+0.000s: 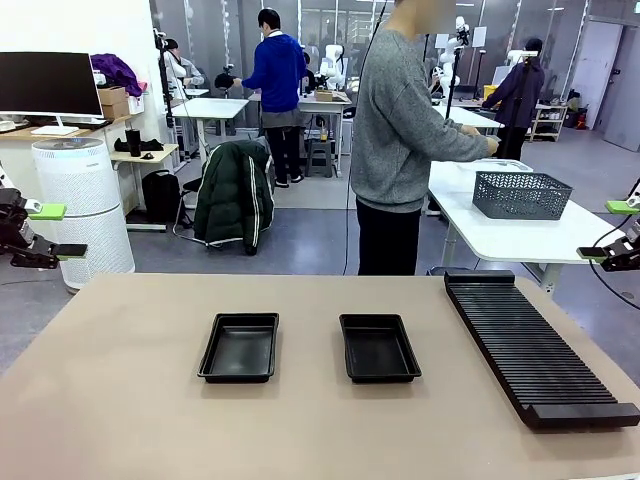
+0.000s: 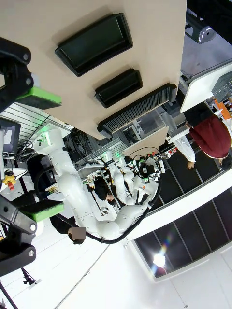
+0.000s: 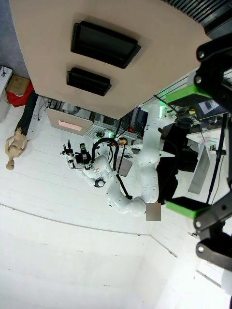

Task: Inspect and transfer BCBs to ESD trays.
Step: Pick up the Blank PCB from the PCB Rack and place it in the left ESD tray.

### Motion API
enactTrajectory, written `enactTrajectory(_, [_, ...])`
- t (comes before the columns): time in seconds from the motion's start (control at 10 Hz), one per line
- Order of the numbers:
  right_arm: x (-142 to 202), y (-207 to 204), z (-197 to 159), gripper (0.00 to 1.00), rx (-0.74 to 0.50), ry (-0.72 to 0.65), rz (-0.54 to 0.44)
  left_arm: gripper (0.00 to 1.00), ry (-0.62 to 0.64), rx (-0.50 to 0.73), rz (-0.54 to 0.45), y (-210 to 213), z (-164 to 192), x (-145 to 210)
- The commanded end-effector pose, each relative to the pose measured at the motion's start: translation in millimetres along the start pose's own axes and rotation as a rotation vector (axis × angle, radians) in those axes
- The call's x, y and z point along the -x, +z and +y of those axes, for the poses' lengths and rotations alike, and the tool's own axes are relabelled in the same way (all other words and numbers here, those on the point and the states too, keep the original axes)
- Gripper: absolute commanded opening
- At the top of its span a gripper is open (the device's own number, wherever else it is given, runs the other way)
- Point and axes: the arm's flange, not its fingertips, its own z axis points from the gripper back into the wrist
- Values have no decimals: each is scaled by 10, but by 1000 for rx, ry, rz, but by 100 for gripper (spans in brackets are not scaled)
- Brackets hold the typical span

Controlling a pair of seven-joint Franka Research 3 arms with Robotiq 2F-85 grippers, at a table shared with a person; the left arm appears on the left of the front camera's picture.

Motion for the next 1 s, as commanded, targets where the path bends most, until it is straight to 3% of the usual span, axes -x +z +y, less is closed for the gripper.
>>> enactTrajectory(0.0, [0, 1, 12, 100, 13, -4, 2, 100, 9, 2, -5, 6, 0, -3])
enactTrajectory(0.9, [0, 1, 12, 100, 13, -4, 2, 100, 9, 2, -5, 6, 0, -3])
